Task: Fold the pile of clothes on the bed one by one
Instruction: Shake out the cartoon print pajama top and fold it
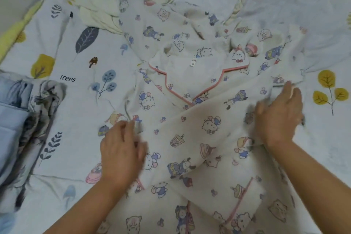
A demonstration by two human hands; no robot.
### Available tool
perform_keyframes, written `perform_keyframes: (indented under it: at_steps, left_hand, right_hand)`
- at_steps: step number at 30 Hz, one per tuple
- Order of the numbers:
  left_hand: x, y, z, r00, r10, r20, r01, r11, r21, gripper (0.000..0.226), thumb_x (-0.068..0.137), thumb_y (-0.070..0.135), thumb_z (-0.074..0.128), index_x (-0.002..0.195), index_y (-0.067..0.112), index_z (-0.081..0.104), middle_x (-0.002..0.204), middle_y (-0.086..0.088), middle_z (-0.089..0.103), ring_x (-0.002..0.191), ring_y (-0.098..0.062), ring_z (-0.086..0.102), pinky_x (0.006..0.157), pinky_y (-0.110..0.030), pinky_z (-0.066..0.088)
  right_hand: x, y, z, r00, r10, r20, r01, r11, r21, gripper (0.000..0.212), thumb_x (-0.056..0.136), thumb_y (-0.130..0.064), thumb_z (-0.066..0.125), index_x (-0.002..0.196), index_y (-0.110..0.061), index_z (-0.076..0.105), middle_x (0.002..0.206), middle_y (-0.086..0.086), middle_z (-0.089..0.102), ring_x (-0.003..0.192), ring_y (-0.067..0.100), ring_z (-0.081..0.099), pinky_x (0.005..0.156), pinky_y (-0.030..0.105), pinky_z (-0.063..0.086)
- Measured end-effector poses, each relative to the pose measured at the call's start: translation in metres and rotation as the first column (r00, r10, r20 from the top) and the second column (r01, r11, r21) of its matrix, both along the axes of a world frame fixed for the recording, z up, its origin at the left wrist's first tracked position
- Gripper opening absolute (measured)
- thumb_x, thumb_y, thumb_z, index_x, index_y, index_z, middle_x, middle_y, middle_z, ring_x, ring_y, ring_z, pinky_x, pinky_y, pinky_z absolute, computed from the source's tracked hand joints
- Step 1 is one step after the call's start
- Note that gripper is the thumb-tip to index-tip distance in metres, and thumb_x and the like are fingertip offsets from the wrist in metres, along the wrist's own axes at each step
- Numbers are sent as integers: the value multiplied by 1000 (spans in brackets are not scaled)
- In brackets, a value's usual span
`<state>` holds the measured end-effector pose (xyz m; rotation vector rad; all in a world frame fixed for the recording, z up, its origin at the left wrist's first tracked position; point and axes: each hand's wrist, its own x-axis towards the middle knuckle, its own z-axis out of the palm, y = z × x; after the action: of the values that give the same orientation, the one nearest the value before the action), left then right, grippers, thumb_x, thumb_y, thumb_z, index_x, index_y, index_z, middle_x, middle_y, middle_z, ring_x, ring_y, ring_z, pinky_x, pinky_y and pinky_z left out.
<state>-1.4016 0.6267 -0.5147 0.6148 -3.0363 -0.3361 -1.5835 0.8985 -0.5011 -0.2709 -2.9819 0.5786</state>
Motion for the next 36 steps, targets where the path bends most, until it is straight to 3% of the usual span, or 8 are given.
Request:
perform_keyframes:
  at_steps: [4, 8, 12, 19, 22, 26, 32, 36]
  left_hand:
    - [11, 8, -19, 922, -307, 236, 319, 948, -14, 61, 95, 48, 19, 140, 13, 40, 145, -18, 38, 135, -38, 32, 107, -57, 22]
    - [14, -1, -35, 849, -324, 417, 319, 944, 85, 81, 82, 66, -17, 145, 23, 8, 154, -3, 5, 142, -31, 4, 111, -54, 7]
    - [14, -6, -36, 833, -338, 439, 324, 940, 109, 89, 59, 71, -37, 138, 31, -24, 147, 7, -26, 141, -20, -21, 114, -46, -9]
    - [52, -45, 19, 863, -425, 274, 395, 905, 160, 60, 89, 30, 40, 146, 21, 25, 154, -3, 18, 143, -24, 17, 112, -38, 4]
    - [79, -66, 30, 752, -519, 406, 542, 838, 67, 102, 44, -1, 85, 136, 12, 43, 143, -13, 35, 127, -37, 45, 102, -45, 29]
    - [111, -92, 30, 625, -614, 482, 718, 695, -45, 118, 29, -7, 83, 138, 18, 45, 142, -14, 43, 130, -33, 40, 113, -37, 14]
    - [132, -92, 23, 436, -703, 562, 852, 523, -8, 129, 20, 12, 84, 139, 27, 39, 143, -16, 41, 125, -48, 40, 93, -57, 40]
    - [139, -88, 27, 401, -745, 533, 878, 478, 8, 117, 25, 5, 76, 134, 35, 48, 142, -18, 42, 121, -52, 42, 92, -57, 38]
  right_hand:
    - [55, -17, -25, 897, 405, 179, -435, 882, 180, 75, 91, -41, 47, 150, -15, 9, 155, 24, 3, 142, 41, 3, 110, 59, 4]
    - [63, 3, -55, 746, 393, 538, -569, 796, 207, 66, 91, -62, 10, 136, -36, -30, 154, 4, -26, 142, 31, -21, 112, 57, -5]
    - [59, 5, -40, 707, 452, 544, -588, 803, 97, 66, 95, -54, 21, 147, -33, -14, 156, 3, -20, 144, 29, -15, 114, 53, -1]
    - [121, 68, -1, 763, 578, 289, -627, 770, 118, 75, 70, -1, 76, 137, -2, 43, 142, 27, 39, 128, 46, 40, 101, 58, 38]
    - [161, 108, 3, 709, 578, 403, -648, 760, 51, 78, 84, -5, 65, 144, -33, 24, 153, 12, 27, 140, 29, 26, 114, 43, 25]
    - [209, 148, 2, 556, 640, 530, -807, 569, 159, 107, 57, 7, 67, 149, -24, 22, 156, 9, 18, 144, 25, 13, 113, 29, 3]
    - [239, 171, -6, 534, 715, 452, -845, 470, 255, 87, 64, 3, 25, 147, -22, 26, 157, 8, 10, 146, 25, 3, 115, 34, 4]
    - [238, 162, -10, 500, 803, 325, -863, 434, 258, 65, 69, 1, 26, 126, -25, 46, 159, 3, 5, 146, 24, 1, 112, 34, 9]
